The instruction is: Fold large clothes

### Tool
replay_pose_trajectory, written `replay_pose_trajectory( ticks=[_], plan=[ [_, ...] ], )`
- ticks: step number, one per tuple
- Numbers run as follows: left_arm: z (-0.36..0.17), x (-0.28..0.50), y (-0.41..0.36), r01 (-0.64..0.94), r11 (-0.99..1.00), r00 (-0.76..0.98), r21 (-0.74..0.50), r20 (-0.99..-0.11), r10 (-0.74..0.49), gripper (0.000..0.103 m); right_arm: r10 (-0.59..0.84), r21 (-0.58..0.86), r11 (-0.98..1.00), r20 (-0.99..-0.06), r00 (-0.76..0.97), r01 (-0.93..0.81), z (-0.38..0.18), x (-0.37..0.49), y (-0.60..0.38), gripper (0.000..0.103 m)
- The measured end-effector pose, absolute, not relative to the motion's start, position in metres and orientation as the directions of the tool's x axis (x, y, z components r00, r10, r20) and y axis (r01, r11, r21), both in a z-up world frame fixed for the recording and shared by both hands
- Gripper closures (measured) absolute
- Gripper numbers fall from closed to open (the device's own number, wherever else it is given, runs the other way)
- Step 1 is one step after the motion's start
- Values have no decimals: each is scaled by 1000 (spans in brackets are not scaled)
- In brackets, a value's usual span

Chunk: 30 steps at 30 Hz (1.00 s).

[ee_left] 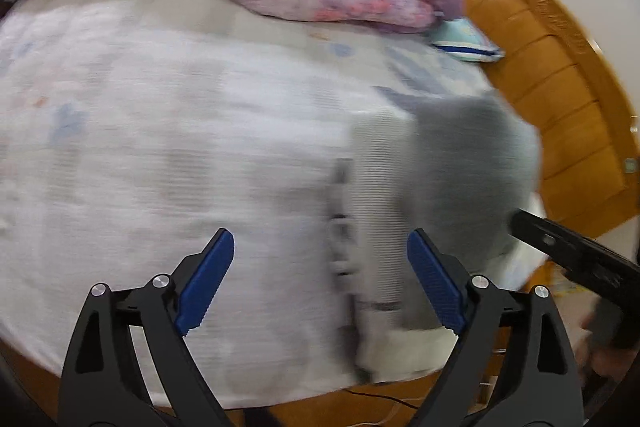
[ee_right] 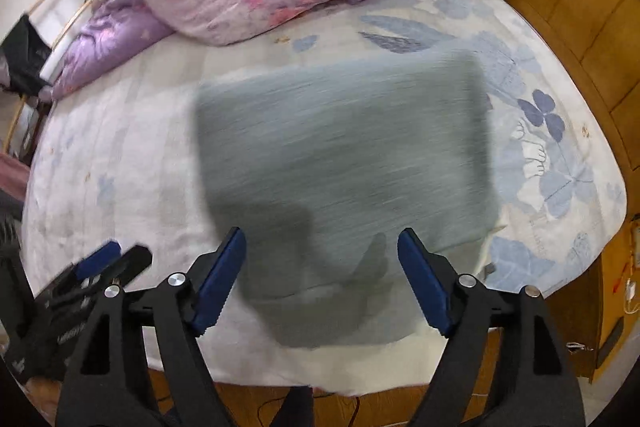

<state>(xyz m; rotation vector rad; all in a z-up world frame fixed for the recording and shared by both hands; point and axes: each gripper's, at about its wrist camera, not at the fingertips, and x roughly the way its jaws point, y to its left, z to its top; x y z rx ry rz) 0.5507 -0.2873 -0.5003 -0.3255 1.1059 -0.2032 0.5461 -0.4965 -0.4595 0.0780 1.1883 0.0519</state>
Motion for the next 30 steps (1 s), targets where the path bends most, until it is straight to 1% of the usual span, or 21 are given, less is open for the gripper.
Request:
replay_pose_trajectory(
  ticks=[6,8,11,15,22,30],
  plan=[
    [-493,542,-220,52,964,448,-262,-856,-257,14,29,36,999,-932,360,15,-460,525,-410,22],
    [-485,536,-198,97,963,462,-250,-846,-267,14,-9,9,999,-932,361,48,-456,514,-383,21],
    [-472,527,-166,138,961,466,-238,-841,-276,13,-29,10,995,-924,381,99,-443,496,-354,19],
    [-451,511,-133,224,958,481,-180,-834,-269,13,-54,19,986,-907,418,167,-419,465,-312,17],
    [-411,483,-95,267,945,491,-190,-817,-303,12,-79,6,980,-905,418,199,-392,433,-267,16],
    [-369,441,-76,233,952,524,-200,-798,-296,12,-149,-77,981,-884,443,177,-361,389,-240,16]
  ],
)
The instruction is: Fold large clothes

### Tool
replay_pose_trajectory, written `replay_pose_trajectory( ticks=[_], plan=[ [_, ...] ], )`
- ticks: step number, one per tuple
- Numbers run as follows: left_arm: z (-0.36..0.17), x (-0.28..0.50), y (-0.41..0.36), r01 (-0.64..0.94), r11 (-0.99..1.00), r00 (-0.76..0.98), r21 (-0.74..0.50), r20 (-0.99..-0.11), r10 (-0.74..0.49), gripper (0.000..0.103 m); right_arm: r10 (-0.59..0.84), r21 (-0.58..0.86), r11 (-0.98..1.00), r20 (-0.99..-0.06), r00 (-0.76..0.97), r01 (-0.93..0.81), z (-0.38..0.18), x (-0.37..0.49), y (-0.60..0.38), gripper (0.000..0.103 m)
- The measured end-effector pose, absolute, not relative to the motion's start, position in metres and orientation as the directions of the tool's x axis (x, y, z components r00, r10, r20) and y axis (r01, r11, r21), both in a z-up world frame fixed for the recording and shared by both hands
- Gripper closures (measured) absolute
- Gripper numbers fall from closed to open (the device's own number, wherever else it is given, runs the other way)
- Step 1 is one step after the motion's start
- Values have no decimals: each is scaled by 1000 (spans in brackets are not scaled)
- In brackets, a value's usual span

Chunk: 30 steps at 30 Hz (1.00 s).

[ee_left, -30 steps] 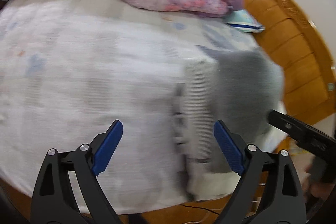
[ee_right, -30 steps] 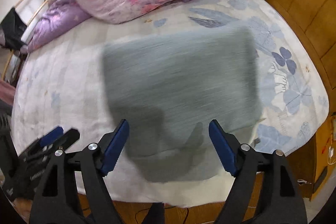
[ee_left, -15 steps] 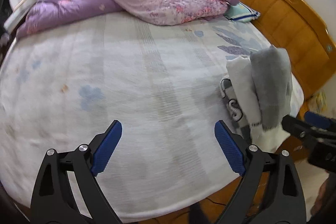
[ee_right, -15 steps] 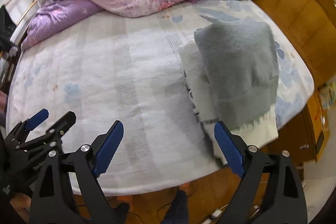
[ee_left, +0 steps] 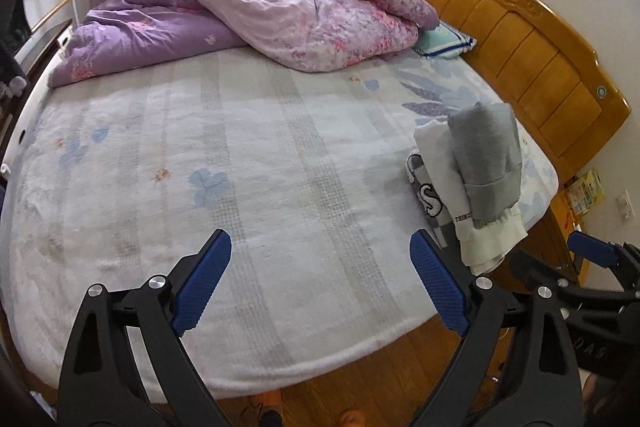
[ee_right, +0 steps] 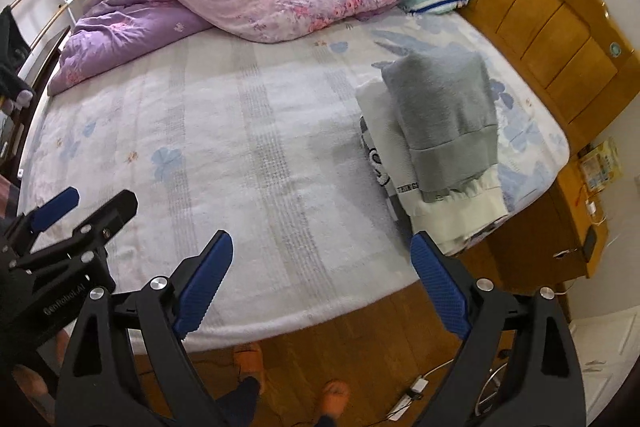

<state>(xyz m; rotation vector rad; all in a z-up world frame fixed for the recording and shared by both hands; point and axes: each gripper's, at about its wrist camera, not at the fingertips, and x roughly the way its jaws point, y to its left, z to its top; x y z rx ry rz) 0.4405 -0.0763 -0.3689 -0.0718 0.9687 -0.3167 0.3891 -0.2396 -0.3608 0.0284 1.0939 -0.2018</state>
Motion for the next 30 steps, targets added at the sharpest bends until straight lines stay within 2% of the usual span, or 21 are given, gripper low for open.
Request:
replay_pose_trajectory(
  ticks=[6,12,21,30],
  plan=[
    [-331,391,-77,226,961,573,-160,-776,-264,11,-141,-73,985,-858,494,154,-335,342,-241,15],
    [-282,311,-84,178,982,656,-68,-735,-170,10,-100,-45,993,-814,573,111,-292,289,-250,14],
    [-201,211,-80,96,995,739,-26,-668,-89,9,-37,-28,999,-746,665,24,-216,203,-248,12],
    [-136,162,-59,69,997,793,-32,-604,-74,9,-14,-14,1000,-687,727,6,-157,159,-232,12]
  ],
)
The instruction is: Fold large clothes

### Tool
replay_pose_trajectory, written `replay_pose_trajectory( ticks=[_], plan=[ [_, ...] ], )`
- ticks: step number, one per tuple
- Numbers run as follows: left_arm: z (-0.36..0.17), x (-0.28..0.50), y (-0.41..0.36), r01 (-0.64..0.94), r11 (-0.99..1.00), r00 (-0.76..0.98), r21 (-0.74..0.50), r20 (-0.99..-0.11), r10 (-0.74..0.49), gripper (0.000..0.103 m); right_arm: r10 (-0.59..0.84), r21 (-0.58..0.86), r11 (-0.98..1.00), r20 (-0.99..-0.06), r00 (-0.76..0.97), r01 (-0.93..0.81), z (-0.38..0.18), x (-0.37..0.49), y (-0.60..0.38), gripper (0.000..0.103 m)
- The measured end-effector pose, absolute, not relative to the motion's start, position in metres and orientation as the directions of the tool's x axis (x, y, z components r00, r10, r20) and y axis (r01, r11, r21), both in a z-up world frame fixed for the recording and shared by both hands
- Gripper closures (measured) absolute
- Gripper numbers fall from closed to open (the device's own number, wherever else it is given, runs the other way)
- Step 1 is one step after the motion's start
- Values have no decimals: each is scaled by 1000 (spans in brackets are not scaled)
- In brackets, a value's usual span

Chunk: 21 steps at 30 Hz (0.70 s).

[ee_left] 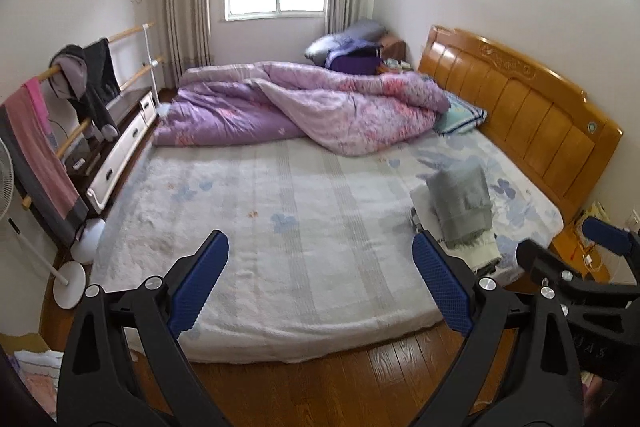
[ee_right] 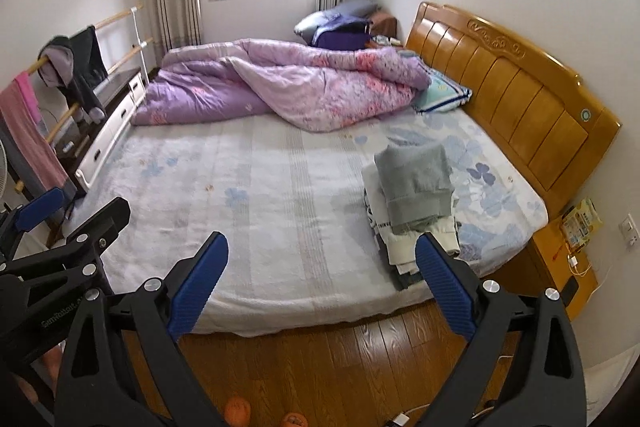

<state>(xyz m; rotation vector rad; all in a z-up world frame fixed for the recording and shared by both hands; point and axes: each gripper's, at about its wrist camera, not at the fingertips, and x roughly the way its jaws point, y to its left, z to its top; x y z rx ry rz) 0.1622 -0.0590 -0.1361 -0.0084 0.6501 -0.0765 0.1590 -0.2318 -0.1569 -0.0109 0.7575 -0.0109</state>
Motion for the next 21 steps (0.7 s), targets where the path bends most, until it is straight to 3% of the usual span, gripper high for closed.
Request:
replay_pose_trajectory(
  ticks=[21],
  plan=[
    [-36,102,19,77,997,877,13,-476,-62,9,-17,-15,1000,-574,819,11,-73,104,-173,12]
  ],
)
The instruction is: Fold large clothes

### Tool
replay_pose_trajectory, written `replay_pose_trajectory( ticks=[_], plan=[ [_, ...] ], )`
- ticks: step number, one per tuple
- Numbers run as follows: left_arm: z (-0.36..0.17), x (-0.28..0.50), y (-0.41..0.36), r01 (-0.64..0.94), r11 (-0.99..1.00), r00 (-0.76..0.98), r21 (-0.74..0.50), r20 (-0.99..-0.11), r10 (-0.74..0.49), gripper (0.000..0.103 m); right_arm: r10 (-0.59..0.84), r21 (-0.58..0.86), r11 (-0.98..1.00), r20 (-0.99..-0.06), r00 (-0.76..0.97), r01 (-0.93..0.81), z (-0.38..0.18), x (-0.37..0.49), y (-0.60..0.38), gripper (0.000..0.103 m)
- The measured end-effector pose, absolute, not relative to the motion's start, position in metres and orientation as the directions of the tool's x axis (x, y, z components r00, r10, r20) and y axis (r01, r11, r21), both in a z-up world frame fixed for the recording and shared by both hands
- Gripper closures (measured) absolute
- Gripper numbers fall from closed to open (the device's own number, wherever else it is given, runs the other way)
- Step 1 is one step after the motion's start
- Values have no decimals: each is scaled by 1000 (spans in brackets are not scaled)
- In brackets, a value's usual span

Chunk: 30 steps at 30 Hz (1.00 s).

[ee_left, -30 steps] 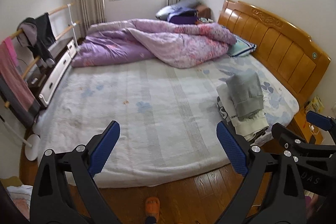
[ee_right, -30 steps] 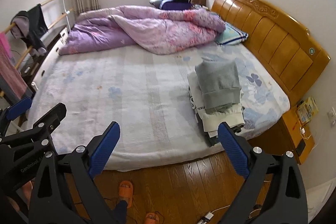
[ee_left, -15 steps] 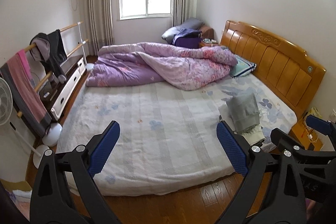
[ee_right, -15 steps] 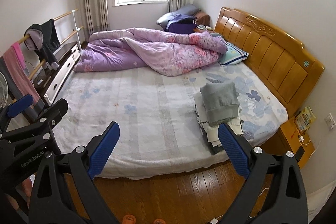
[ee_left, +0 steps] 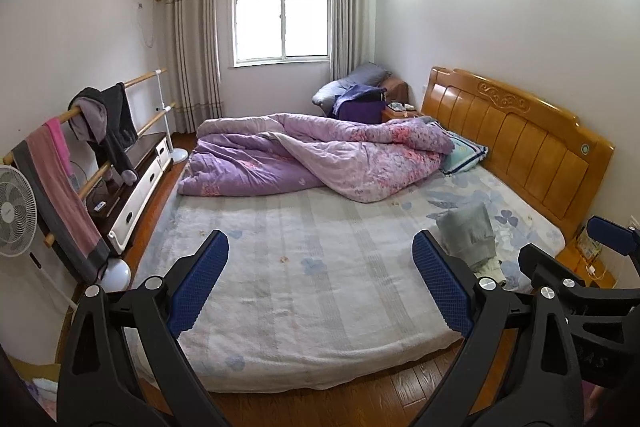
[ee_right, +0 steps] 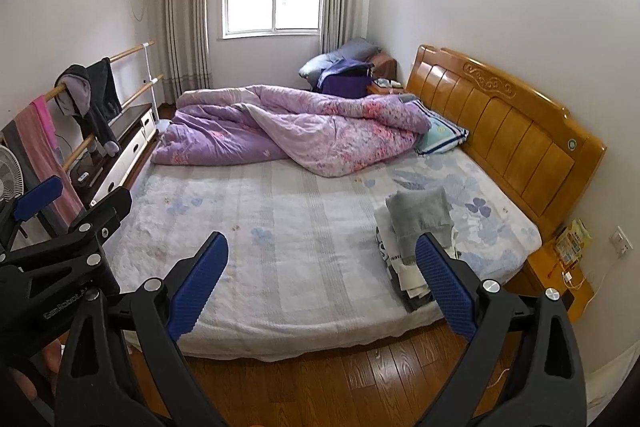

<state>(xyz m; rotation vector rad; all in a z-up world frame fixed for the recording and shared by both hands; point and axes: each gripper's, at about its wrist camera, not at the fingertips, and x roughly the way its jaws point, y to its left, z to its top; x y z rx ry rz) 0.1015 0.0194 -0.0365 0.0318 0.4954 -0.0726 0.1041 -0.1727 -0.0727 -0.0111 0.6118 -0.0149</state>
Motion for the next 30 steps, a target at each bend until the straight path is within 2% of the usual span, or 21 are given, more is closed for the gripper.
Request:
replay_pose_trajectory(
  ticks=[17,30],
  plan=[
    [-3,91,36,37,999,906,6,-422,-31,9,7,-35,999,-506,862,-28,-46,98,-162,12],
    [1,94,40,30,1000,906,9,-423,-23,9,13,-34,999,-501,865,-34,-46,99,-161,12]
  ],
)
